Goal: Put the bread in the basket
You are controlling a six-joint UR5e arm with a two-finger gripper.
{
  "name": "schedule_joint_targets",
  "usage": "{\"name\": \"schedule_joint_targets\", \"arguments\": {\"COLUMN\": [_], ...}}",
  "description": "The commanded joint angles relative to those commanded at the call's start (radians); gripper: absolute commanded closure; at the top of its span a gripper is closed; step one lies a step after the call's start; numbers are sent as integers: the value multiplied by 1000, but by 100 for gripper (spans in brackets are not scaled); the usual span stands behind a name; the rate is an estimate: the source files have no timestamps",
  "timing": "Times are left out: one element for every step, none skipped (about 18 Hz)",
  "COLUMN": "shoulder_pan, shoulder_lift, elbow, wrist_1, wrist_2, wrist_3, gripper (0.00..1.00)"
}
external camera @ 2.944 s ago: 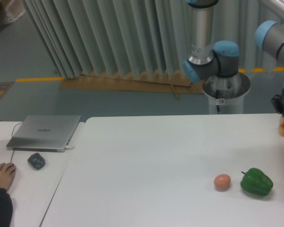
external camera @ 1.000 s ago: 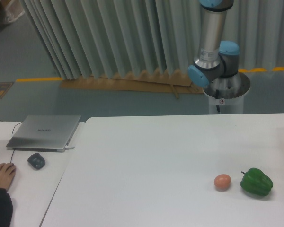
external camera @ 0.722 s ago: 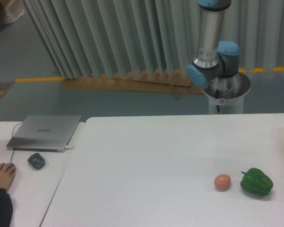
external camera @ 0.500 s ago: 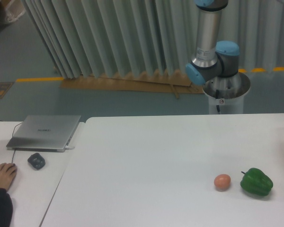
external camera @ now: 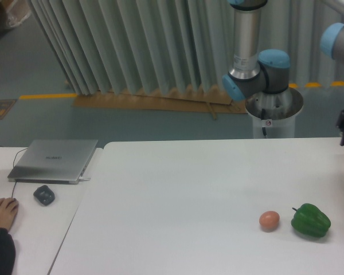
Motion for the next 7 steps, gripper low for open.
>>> {"name": "schedule_joint_targets", "arguments": {"shoulder_pan": [-9, -12, -14, -14, -14, -14, -14], "shoulder_lift": [2, 2, 2, 2, 2, 2, 0], "elbow": [-3, -3, -3, -3, -3, 0, 1], "wrist_1": [0, 0, 2, 0, -2, -2, -2], "wrist_2": [6, 6, 6, 6, 6, 6, 5], "wrist_3": [-26, -52, -54, -54, -52, -51, -54], "gripper": [0, 0, 0, 0, 0, 0, 0]}}
